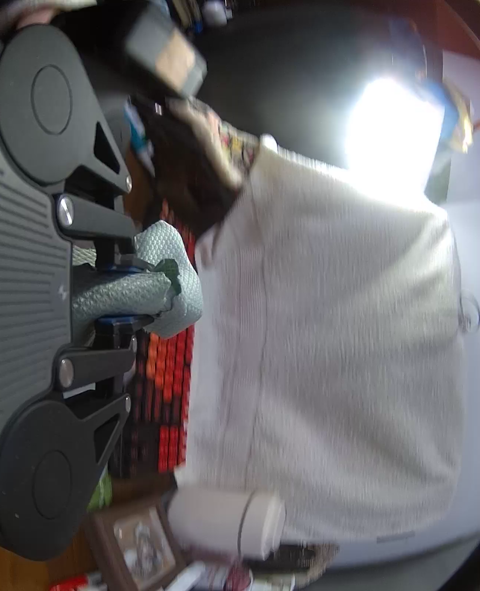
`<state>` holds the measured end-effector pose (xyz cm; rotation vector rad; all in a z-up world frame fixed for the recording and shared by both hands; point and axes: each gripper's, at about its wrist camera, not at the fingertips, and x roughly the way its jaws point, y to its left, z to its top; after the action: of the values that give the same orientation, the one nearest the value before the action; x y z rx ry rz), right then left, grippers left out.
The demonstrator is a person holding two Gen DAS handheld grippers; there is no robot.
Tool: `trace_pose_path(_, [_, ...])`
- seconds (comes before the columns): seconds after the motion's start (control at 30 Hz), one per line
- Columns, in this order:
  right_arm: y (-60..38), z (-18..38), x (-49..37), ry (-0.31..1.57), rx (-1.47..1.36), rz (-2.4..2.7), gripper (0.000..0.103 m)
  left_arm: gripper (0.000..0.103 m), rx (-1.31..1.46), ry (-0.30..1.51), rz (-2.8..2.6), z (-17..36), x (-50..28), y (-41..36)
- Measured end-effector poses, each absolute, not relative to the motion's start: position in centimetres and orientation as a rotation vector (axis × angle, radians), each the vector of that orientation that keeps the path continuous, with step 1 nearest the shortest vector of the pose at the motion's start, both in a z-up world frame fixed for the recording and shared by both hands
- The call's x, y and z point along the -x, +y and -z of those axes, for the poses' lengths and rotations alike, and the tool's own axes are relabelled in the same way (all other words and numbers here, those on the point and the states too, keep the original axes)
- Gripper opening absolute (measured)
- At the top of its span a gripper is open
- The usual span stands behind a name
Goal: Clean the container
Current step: 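Wipe the jug's outer wall with the cloth in the right tool, then rub the cloth back and forth across the jug with the right tool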
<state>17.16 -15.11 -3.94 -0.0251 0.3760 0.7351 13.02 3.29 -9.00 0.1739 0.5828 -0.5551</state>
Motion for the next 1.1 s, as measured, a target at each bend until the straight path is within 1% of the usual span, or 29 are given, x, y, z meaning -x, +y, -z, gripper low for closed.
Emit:
trace_pose_path(0.2, [-16.3,3.9,-19.0,0.402,-0.006,-0.654,0.019,0.042,-0.176,0.583,0.554,9.0,-12.8,2.9])
trace_pose_path(0.33, [-15.5,3.8,-18.6,0.400,0.021,-0.650,0.019,0.042,-0.174,0.583,0.555,9.0,-12.9,3.3])
trace_pose_path(0.73, [-11.6,2.8,-16.2,0.429,0.095,-0.847,0.020,0.042,-0.172,0.583,0.556,8.9,-13.0,3.5])
trace_pose_path(0.9, [-12.4,2.4,-17.7,0.487,0.071,-0.864,0.020,0.042,-0.175,0.582,0.555,8.9,-13.0,3.7])
trace_pose_path(1.1, [-14.1,2.6,-19.5,0.494,0.070,-0.770,0.020,0.042,-0.175,0.582,0.555,8.9,-13.0,3.9])
